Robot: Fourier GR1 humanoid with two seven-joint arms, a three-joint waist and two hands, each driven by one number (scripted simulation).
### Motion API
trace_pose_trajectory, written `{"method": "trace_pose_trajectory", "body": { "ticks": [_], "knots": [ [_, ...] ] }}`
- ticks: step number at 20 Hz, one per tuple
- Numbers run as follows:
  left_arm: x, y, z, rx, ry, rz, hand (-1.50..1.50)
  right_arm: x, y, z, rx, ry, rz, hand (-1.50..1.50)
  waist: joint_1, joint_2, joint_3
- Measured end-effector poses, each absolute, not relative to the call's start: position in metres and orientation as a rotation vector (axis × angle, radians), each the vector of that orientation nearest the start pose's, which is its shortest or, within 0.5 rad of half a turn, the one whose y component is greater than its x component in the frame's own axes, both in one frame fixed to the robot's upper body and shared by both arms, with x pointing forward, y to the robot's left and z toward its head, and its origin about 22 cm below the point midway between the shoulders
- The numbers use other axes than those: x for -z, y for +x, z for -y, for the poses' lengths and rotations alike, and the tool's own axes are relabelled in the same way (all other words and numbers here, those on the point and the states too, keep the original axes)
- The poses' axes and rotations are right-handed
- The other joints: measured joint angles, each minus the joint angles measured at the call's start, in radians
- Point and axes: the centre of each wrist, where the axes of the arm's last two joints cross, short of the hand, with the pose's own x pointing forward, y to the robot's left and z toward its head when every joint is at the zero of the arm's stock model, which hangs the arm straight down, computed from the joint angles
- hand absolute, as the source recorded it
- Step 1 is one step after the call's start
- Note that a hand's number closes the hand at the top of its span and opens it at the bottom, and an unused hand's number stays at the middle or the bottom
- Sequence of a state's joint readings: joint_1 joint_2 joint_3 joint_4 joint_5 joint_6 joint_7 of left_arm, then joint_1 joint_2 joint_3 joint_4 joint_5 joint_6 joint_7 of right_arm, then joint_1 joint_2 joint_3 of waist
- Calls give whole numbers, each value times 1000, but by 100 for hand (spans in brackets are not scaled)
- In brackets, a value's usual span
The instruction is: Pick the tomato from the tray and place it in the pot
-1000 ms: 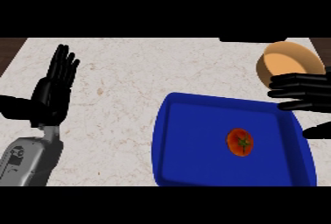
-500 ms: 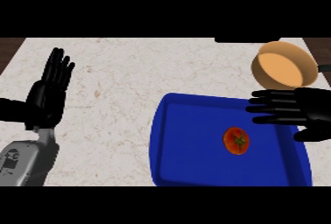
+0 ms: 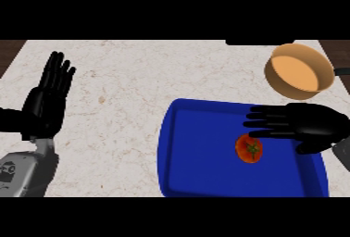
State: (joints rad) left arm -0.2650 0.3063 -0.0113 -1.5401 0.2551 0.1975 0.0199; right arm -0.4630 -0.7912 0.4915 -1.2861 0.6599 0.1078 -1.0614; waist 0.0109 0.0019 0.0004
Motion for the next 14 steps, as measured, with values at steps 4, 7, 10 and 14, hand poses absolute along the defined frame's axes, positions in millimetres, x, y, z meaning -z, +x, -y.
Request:
{"method": "trace_pose_trajectory", "body": {
  "ticks": [4, 7, 10, 14],
  "knots": [
    [-75, 302, -270, -48, 111, 1766, 0, -75, 321, 300, 2538, -65, -2297, -150, -4, 0, 0],
    [-79, 303, -269, -48, 107, 1766, 0, -67, 316, 295, 2505, -84, -2310, -150, -6, -1, 0],
    [-76, 304, -268, -48, 110, 1764, 0, -67, 316, 299, 2500, -50, -2309, -150, -8, -1, 0],
    [-77, 303, -264, -51, 107, 1766, 0, -51, 315, 292, 2519, -2, -2305, -150, -8, -2, 0]
  ]
}}
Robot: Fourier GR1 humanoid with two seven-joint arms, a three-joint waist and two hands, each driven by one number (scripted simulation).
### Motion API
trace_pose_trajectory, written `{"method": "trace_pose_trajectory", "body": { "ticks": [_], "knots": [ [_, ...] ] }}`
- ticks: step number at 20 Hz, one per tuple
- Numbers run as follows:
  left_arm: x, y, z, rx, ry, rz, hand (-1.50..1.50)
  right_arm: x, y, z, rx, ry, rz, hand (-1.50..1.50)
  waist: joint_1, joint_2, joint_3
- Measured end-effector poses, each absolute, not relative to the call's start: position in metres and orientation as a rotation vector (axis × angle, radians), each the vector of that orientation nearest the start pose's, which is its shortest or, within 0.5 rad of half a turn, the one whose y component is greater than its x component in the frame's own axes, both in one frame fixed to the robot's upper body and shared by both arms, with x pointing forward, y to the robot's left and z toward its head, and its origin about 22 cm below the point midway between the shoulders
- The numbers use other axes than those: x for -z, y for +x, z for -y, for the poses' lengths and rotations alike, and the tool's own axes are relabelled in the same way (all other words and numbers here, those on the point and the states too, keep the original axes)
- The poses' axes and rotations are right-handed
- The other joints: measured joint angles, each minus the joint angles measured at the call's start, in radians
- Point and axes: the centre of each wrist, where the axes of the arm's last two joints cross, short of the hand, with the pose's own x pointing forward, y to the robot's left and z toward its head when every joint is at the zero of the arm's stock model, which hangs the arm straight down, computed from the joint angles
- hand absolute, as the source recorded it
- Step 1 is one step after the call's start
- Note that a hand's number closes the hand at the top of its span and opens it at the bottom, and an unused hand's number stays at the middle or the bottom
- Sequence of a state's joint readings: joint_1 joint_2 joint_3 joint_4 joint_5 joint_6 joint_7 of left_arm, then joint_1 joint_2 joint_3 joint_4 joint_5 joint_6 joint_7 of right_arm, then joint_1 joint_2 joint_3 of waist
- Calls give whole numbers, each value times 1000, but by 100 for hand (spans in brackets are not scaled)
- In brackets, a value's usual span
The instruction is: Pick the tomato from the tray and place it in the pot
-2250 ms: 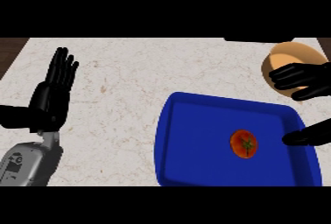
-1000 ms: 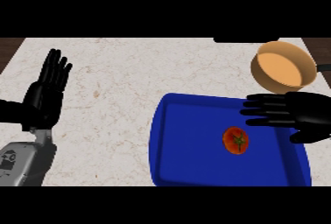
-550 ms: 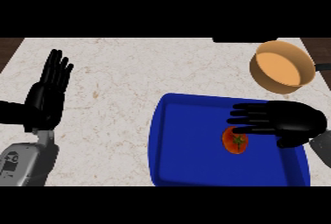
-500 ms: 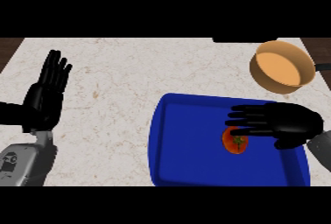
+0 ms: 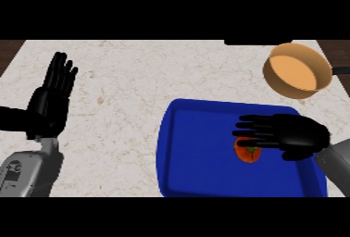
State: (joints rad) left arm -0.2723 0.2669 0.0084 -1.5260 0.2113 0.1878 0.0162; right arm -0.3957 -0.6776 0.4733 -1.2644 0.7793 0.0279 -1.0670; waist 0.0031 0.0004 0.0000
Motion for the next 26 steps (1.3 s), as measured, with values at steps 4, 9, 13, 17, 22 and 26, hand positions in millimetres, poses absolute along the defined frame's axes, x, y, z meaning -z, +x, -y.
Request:
{"method": "trace_pose_trajectory", "body": {
  "ticks": [4, 9, 13, 17, 22, 26],
  "knots": [
    [-75, 300, -266, -44, 105, 1768, 0, -35, 320, 283, 2529, 24, -2300, -150, 2, 1, 0],
    [-79, 304, -266, -50, 102, 1765, 0, -24, 322, 270, 2523, 22, -2298, -150, 1, 0, 0],
    [-80, 304, -271, -52, 105, 1765, 0, -17, 324, 264, 2528, 13, -2274, -150, 2, -4, -6],
    [-79, 302, -266, -52, 104, 1765, 0, -11, 326, 249, 2528, -13, -2244, 150, 2, -8, -12],
    [-82, 303, -269, -50, 93, 1766, 0, -6, 316, 235, 2494, -69, -2131, 150, 1, -12, -18],
    [-77, 298, -269, -47, 97, 1762, 0, -4, 310, 233, 2452, -71, -2109, 150, 1, -13, -20]
  ]
}}
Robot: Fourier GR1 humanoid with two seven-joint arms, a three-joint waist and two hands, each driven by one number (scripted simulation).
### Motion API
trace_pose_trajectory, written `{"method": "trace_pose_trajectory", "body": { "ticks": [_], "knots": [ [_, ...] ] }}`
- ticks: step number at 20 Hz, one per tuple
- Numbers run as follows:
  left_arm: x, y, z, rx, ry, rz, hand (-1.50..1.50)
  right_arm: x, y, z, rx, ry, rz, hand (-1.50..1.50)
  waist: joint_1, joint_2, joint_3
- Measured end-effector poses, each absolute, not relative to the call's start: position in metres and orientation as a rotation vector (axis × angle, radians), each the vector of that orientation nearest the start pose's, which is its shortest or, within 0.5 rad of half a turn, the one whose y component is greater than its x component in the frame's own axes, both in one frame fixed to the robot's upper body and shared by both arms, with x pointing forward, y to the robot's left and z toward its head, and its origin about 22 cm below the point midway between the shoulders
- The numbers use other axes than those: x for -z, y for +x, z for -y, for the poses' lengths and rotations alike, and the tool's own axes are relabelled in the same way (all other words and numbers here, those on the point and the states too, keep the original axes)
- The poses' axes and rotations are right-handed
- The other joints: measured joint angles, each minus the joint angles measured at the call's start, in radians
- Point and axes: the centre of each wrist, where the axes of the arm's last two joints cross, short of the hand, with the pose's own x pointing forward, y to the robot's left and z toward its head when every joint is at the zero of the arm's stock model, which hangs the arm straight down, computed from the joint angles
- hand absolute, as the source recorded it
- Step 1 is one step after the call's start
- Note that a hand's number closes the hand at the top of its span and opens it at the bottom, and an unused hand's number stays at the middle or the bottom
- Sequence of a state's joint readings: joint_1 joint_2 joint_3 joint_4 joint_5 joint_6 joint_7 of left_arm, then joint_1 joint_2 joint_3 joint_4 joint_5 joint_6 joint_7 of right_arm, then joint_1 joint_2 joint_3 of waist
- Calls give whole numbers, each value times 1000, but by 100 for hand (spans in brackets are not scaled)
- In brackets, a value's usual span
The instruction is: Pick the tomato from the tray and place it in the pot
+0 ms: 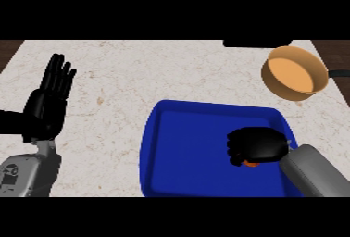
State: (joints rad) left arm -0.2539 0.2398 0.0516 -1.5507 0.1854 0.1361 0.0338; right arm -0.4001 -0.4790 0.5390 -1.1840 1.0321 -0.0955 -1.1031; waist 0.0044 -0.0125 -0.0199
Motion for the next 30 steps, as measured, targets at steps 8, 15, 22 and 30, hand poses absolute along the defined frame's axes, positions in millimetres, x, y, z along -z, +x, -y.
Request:
{"method": "trace_pose_trajectory", "body": {
  "ticks": [8, 15, 22, 30],
  "knots": [
    [-81, 299, -269, -53, 113, 1768, 0, -8, 299, 241, 2346, 30, -2175, 150, -6, 3, 5],
    [-78, 301, -273, -59, 120, 1756, 0, -14, 289, 214, 2262, 265, -2502, 150, -22, 3, 9],
    [-74, 299, -279, -75, 154, 1739, 0, -25, 287, 151, 2234, 830, -2963, 150, -46, -11, 9],
    [-73, 297, -277, -71, 145, 1738, 0, -123, 290, 113, 1663, 1706, -3194, 150, -38, -9, 15]
  ]
}}
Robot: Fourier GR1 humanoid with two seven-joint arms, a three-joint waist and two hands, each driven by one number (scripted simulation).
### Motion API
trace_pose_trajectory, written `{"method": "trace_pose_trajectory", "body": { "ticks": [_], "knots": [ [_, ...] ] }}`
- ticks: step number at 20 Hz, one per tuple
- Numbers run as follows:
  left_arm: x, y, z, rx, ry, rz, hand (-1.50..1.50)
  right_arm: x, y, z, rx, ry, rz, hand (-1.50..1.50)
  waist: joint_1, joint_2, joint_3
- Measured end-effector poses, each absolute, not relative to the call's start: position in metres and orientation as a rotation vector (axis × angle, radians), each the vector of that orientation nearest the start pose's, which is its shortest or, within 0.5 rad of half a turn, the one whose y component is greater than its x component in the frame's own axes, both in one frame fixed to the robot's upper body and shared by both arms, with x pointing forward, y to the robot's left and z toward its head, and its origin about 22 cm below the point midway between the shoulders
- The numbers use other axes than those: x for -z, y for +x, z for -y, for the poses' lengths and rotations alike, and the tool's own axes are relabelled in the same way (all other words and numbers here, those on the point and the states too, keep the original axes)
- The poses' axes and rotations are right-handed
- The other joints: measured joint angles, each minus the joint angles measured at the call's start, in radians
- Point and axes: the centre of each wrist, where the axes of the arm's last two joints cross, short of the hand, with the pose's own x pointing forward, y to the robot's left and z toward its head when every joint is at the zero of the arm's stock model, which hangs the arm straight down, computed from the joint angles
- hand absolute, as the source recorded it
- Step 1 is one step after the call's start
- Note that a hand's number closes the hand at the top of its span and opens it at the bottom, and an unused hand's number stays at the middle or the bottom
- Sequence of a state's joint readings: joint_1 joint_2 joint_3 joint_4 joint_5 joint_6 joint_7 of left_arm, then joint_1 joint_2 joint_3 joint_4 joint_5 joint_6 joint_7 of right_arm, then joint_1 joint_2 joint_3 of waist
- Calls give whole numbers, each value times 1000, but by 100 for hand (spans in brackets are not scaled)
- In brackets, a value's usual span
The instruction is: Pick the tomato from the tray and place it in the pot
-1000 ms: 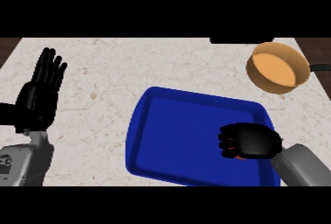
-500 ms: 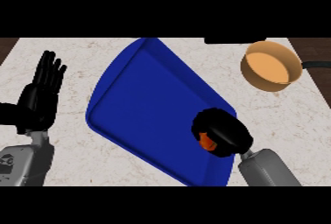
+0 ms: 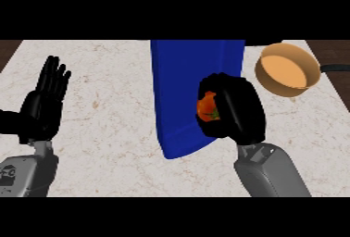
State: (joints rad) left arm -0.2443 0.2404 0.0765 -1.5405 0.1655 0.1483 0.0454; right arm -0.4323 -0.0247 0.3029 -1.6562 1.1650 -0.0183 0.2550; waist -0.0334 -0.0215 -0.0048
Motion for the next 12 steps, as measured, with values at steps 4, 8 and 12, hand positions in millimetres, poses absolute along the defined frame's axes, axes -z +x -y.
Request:
{"method": "trace_pose_trajectory", "body": {
  "ticks": [4, 8, 12],
  "knots": [
    [-74, 295, -274, -66, 131, 1742, 0, -173, 287, 121, -770, -1157, 1805, 150, 13, 8, 2],
    [-75, 297, -268, -60, 122, 1752, 0, -211, 293, 149, -654, -1252, 1746, 150, 22, 15, 4],
    [-78, 295, -268, -52, 118, 1760, 0, -231, 302, 197, -625, -1296, 1665, 150, 27, 18, 4]
  ]
}}
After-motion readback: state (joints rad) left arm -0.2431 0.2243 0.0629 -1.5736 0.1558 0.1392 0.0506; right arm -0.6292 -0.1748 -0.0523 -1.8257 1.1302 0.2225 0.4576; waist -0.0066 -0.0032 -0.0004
